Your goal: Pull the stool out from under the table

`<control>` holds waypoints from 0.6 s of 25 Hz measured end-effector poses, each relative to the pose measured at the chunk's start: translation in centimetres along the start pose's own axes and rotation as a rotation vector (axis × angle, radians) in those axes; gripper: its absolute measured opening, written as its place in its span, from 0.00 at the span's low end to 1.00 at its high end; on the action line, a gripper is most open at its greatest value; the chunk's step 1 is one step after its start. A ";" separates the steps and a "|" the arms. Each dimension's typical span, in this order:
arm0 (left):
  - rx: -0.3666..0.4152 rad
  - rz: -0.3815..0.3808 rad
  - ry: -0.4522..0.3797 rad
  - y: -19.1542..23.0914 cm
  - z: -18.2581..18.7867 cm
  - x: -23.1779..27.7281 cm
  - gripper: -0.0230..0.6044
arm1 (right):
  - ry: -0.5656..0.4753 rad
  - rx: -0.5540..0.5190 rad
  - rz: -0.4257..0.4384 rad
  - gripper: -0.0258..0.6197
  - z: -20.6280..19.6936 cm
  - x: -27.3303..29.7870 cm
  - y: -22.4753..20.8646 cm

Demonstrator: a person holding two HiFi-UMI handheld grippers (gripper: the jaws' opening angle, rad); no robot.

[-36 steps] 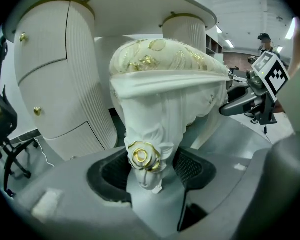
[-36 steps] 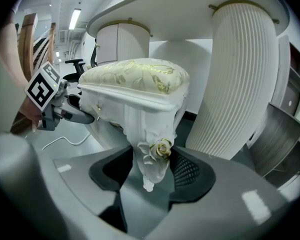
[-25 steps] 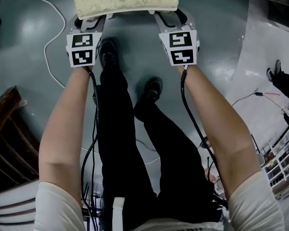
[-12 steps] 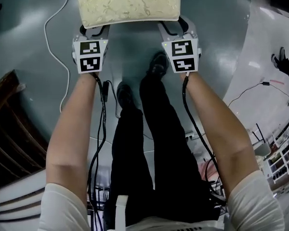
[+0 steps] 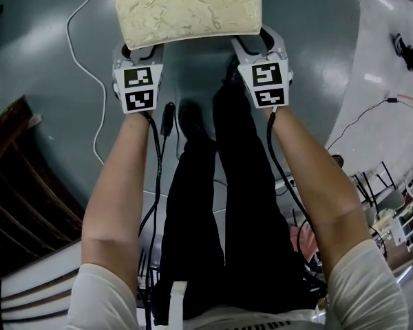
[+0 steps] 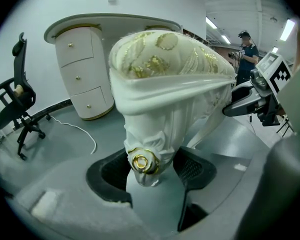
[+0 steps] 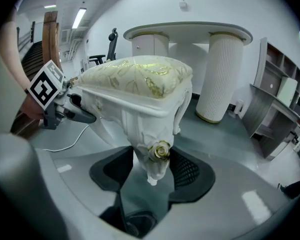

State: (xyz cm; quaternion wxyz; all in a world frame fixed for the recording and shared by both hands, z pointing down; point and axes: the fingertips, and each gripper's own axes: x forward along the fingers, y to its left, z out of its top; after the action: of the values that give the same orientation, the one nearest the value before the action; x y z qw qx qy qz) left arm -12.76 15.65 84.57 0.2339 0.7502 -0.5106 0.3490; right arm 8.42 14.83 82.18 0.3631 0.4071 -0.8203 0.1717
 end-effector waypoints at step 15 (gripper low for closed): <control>-0.043 0.034 0.074 0.4 -0.3 -2.4 0.53 | 0.054 -0.026 0.019 0.42 0.8 -1.4 -0.2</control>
State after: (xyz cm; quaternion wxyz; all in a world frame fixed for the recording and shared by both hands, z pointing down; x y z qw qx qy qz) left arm -13.77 17.20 82.90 0.2626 0.7230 -0.5216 0.3692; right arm 8.77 15.06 80.60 0.3888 0.3897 -0.8162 0.1755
